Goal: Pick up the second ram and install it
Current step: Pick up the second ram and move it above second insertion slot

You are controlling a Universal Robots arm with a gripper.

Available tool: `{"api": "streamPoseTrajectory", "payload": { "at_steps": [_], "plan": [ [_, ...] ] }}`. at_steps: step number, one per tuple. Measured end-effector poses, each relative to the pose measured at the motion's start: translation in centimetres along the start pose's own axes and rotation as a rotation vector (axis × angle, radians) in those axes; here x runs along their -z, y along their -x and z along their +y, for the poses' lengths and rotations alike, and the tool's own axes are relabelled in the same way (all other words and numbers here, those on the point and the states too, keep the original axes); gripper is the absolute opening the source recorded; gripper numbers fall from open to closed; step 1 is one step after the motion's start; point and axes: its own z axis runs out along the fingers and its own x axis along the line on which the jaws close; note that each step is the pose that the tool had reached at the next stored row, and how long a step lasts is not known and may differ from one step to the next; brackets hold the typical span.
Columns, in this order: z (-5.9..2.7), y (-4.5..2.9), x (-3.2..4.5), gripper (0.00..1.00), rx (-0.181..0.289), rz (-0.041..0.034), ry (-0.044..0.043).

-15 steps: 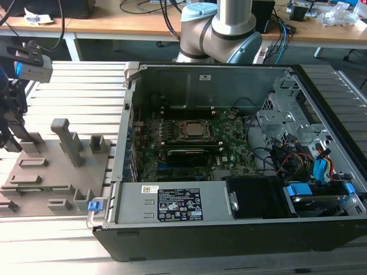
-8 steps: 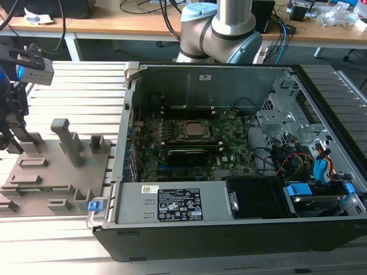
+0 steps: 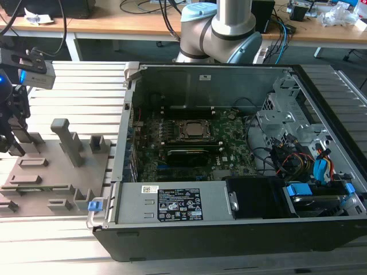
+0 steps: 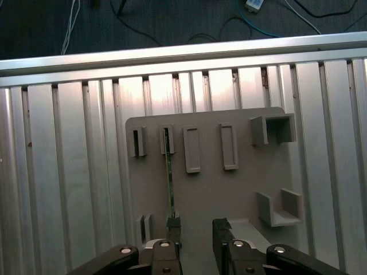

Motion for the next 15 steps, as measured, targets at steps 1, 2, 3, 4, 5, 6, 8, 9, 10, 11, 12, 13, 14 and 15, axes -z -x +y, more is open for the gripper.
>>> {"api": "streamPoseTrajectory", "payload": {
  "at_steps": [1,2,3,4,5,6,8,9,10,11,12,13,14,15],
  "plan": [
    [0.0,0.0,-0.1,0.36,0.0,0.0,0.0],
    [-0.01,-0.01,-0.19,0.36,0.0,0.0,0.0],
    [-0.01,-0.01,-0.26,0.36,0.0,-0.0001,0.0],
    [-0.01,-0.01,-0.34,0.36,0.0,-0.0001,0.0],
    [-0.02,-0.01,-0.4,0.36,0.0,0.0,0.0],
    [-0.02,-0.02,-0.58,0.36,0.0,0.0,0.0],
    [-0.04,-0.02,-0.91,0.36,0.0,0.0,0.0001],
    [-0.04,-0.02,-1.03,0.36,0.0,0.0,0.0001],
    [-0.05,-0.02,-1.22,0.36,0.0,0.0,0.0],
    [-0.05,-0.02,-1.33,0.36,0.0,0.0,0.0001],
    [-0.06,-0.03,-1.42,0.36,0.0,0.0,0.0001],
    [-0.07,-0.03,-1.62,0.36,0.0,0.0,0.0],
    [-0.07,-0.03,-1.68,0.36,0.0,0.0,0.0001],
    [-0.07,-0.03,-1.74,0.36,0.0,0.0,0.0001]
  ]
}}
